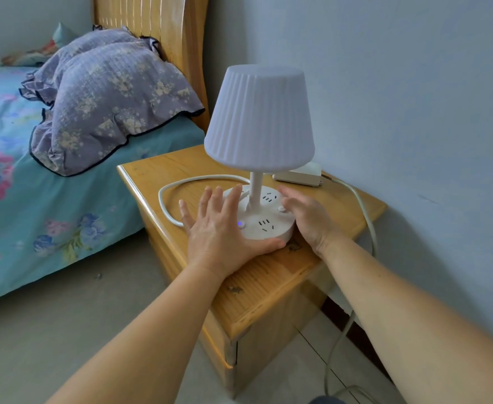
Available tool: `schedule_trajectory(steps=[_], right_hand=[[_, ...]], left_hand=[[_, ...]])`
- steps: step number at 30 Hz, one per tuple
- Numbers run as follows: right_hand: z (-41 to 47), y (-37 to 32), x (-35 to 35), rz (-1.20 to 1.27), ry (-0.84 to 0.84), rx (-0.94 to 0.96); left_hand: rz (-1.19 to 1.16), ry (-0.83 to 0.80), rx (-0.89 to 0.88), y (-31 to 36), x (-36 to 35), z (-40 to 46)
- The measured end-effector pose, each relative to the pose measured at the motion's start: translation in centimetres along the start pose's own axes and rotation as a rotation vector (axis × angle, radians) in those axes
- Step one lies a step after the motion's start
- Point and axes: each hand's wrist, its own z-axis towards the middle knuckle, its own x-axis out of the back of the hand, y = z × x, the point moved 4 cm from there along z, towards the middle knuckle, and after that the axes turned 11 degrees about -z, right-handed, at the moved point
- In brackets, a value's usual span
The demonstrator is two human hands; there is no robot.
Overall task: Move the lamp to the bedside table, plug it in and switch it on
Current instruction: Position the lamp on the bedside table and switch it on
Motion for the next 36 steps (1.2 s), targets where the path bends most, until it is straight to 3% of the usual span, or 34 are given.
schedule_trajectory(steps=[36], right_hand=[[0.9,1.1,-0.6,-0.167,-0.027,0.031]], left_hand=[[0.063,0.032,0.020,-0.1,0.0,0.0]])
